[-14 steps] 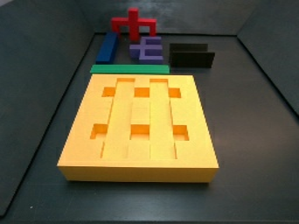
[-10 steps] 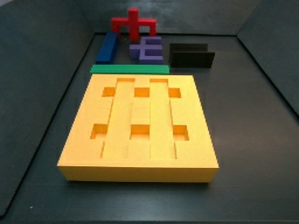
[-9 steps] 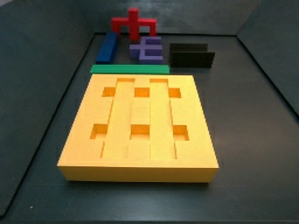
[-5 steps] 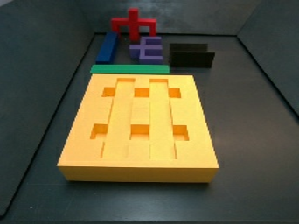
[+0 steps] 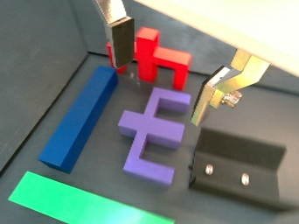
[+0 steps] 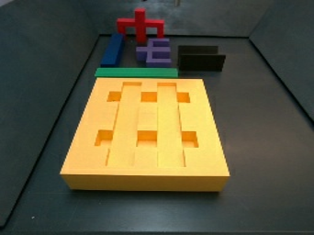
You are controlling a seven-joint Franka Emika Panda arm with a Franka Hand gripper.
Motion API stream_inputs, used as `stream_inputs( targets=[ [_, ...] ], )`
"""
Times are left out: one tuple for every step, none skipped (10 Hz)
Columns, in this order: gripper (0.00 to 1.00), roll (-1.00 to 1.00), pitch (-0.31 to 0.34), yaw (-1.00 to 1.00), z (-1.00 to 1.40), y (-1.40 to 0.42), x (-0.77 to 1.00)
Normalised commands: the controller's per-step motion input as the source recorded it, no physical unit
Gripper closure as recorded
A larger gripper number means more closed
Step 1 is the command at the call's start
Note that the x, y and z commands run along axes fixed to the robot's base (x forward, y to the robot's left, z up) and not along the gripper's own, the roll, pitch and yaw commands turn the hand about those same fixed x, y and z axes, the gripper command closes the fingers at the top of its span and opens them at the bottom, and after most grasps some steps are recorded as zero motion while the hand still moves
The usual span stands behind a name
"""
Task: Pick up the green object. Move up. Move to above the board. Insert the green object.
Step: Pick up the green object.
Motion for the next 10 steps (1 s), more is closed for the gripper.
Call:
stream_inputs(
  targets=[
    [0.0,-0.09,-0.106,-0.82,-0.17,-0.2,0.04],
    [0.0,-0.09,-0.091,-0.79,-0.17,-0.2,0.1],
    [0.0,-0.09,-0.087,-0.76,-0.19,-0.22,0.13],
    [0.0,-0.1,-0.073,-0.74,-0.24,-0.19,0.16],
    [0.0,-0.03,-0.084,-0.71,-0.24,-0.22,0.06],
    [0.0,0.0,-0.09,-0.72,-0.31,-0.2,0.0],
    [0.0,-0.01,-0.18,-0.71,-0.35,-0.15,-0.03],
    [0.0,-0.03,-0.16,-0.7,-0.33,-0.11,0.0],
    [0.0,-0.01,-0.157,-0.7,-0.33,-0.11,0.0],
    [0.0,0.0,-0.16,-0.58,-0.42,-0.07,-0.03]
  ],
)
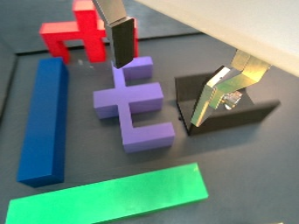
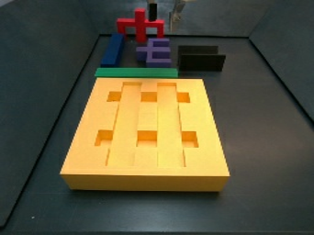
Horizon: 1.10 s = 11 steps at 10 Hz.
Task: Pick up the green object. Move up. Move to above the board. Insert the green object.
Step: Pick up the green object.
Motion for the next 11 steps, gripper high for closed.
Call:
stream_inputs(
  targets=[
    [0.0,0.01,-0.083,-0.53,-0.33,-0.09,0.0],
    [0.0,0.0,-0.044,-0.55,-0.21,-0.1,0.0],
    [0.0,-0.05,-0.097,-0.29,-0.12,0.0,0.0],
    [0.0,0.0,0.0,-0.03,0.0,-0.05,0.04],
    [0.0,0.01,0.0,0.0,0.0,0.0,0.0],
    [0.0,0.02,0.0,0.0,0.0,0.0,0.0],
    [0.0,-0.01,-0.07,-0.11,0.0,-0.18,-0.03],
    [0.0,0.0,-0.076,-0.15,-0.12,-0.37,0.0],
    [0.0,0.0,-0.073,-0.25,-0.24,-0.43,0.0],
    [0.0,-0.03,-0.083,-0.42,-0.35,-0.39,-0.01],
    [0.0,-0.06,-0.089,-0.62,-0.41,-0.19,-0.17]
  ],
)
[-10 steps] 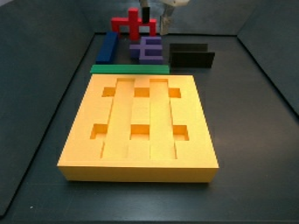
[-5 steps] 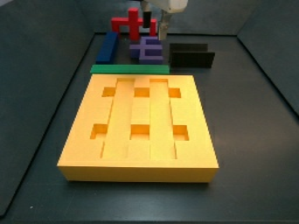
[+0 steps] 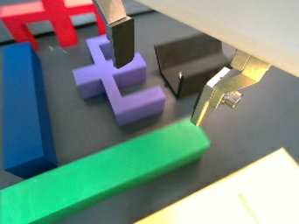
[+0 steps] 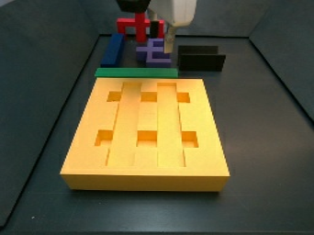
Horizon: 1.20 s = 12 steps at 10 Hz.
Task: Pick up the green object. Move up. Move to above the board. Insert the green object.
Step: Pick up the green object.
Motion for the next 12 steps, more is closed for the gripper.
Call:
stream_inputs(
  targets=[
    [0.0,-0.03,-0.096,-0.71,-0.48,-0.04,-0.23],
    [0.0,-0.01,-0.064,-0.71,-0.45,-0.01,-0.25],
    [0.0,0.0,0.0,-0.69,-0.26,-0.05,-0.17],
    [0.0,0.0,0.0,-0.57,-0.19,-0.11,-0.25],
    [0.0,0.0,0.0,-0.5,-0.17,-0.15,-0.29],
    [0.0,0.0,0.0,-0.53,-0.22,-0.1,-0.31],
    [0.0,0.0,0.0,-0.32,-0.25,0.0,-0.39],
    [0.0,0.01,-0.001,-0.12,-0.26,-0.01,-0.32],
    [0.0,0.07,0.0,-0.04,-0.21,0.0,-0.23],
    [0.0,0.11,0.0,0.0,-0.22,-0.02,-0.13],
    [0.0,0.11,0.0,-0.01,-0.27,-0.05,-0.19],
    [0.0,0.1,0.0,-0.03,-0.27,0.0,-0.24]
  ],
)
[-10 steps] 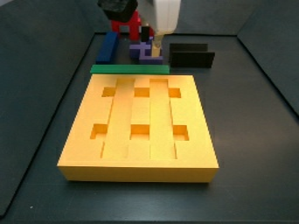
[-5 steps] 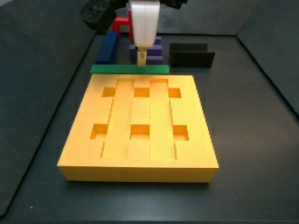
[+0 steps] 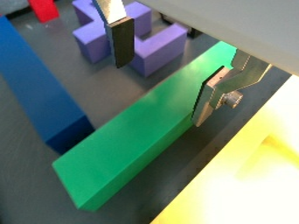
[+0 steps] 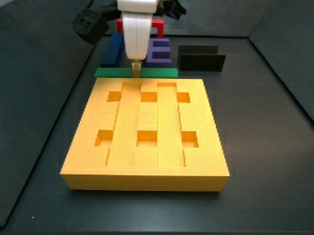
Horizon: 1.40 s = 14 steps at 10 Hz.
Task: Pick up the green object. Move up. Move to above the board. Insert the green object.
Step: Pick up the green object.
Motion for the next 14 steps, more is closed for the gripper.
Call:
stream_inputs(
  targets=[
    [0.0,0.1,0.0,-0.04,-0.27,0.0,-0.19],
    [0.0,0.11,0.0,-0.02,-0.28,0.0,-0.16],
    [0.0,0.09,0.0,-0.03,-0.23,0.0,-0.17],
    [0.0,0.08,0.0,0.0,-0.21,0.0,-0.12],
    [0.0,0.06,0.0,0.0,-0.23,0.0,0.0],
    [0.0,0.04,0.0,0.0,-0.21,0.0,0.0],
    [0.0,0.03,0.0,0.0,-0.16,0.0,0.07],
    [0.0,0.02,0.003,-0.03,-0.13,0.0,0.12],
    [0.0,0.01,0.0,-0.05,-0.11,0.0,0.05],
    [0.0,0.0,0.0,-0.07,-0.18,0.0,0.13],
    [0.0,0.0,0.0,-0.08,-0.09,0.0,0.05],
    [0.0,0.0,0.0,0.0,0.0,0.0,0.0],
    [1.0,0.0,0.0,0.0,0.0,0.0,0.0],
    [1.0,0.0,0.0,0.0,0.0,0.0,0.0]
  ],
)
